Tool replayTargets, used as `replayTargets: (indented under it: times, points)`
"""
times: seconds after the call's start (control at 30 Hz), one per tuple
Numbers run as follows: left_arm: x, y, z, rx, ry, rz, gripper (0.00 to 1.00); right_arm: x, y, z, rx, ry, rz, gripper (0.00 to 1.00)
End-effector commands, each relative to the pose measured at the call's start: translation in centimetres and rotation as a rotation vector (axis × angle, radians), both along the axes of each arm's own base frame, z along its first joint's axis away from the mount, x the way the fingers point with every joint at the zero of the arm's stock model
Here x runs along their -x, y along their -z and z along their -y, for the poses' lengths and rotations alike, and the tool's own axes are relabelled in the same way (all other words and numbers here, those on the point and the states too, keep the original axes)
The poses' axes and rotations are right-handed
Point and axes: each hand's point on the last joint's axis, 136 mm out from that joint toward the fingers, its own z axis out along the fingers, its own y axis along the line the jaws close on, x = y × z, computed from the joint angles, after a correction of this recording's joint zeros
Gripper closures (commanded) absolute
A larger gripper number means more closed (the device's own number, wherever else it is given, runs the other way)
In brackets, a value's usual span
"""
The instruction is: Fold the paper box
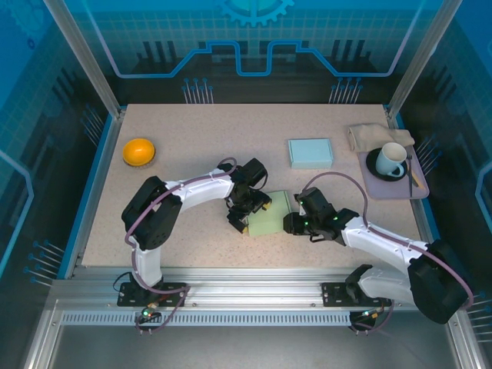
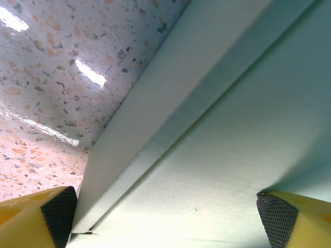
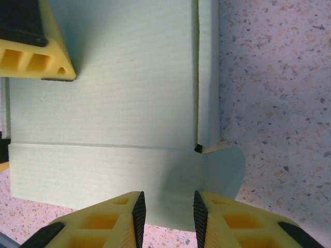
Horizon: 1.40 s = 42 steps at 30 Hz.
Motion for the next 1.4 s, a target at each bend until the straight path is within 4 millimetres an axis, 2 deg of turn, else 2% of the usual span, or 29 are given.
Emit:
replayTargets:
  times: [0.0, 0.13, 0.2, 0.27, 0.4, 0.57, 0.8, 1.07, 1.2, 1.37]
  points:
    - [3.0, 3.9, -3.5, -0.173, -0.017, -0.145, 0.06, 0.2, 0.1, -0.5, -0.025, -0.044, 0.014, 0.69]
    - [3.0, 4.0, -3.5, -0.172, -0.016, -0.146, 0.06, 0.3, 0.8, -0.5, -0.025, -0.047, 0.006, 0.71]
    - [3.1, 4.1, -3.6, -0.175, -0.015, -0.147, 0.06, 0.4, 1.1, -0.2, -0.004, -0.04, -0.004, 0.63]
    - [3.1, 4.1, -3.6, -0.175, -0.015, -0.149, 0.06, 0.5, 1.3, 1.1, 0.064, -0.011, -0.009, 0.46]
    - [3.2, 4.1, -3.6, -0.174, -0.01, -0.15, 0.06, 0.2, 0.9, 2.6, 0.122, 0.015, 0.031, 0.41]
    - [3.1, 4.1, -3.7, -0.174, -0.01, -0.149, 0.06, -0.6, 1.3, 2.4, 0.088, -0.003, 0.051, 0.37]
    - [3.1, 4.0, -3.5, -0.171, -0.008, -0.149, 0.06, -1.2, 0.9, 0.2, -0.07, -0.028, 0.032, 0.38]
    - [2.9, 4.1, -3.5, -0.167, -0.011, -0.15, 0.06, -0.5, -0.6, -2.2, -0.217, -0.05, -0.045, 0.42]
    - [3.0, 4.2, -3.5, -0.168, -0.011, -0.156, 0.06, -0.3, -0.9, -2.2, -0.212, -0.054, -0.065, 0.43]
    - [3.1, 4.2, -3.5, -0.168, -0.009, -0.155, 0.06, -0.5, -0.8, -0.5, -0.092, -0.046, -0.016, 0.46]
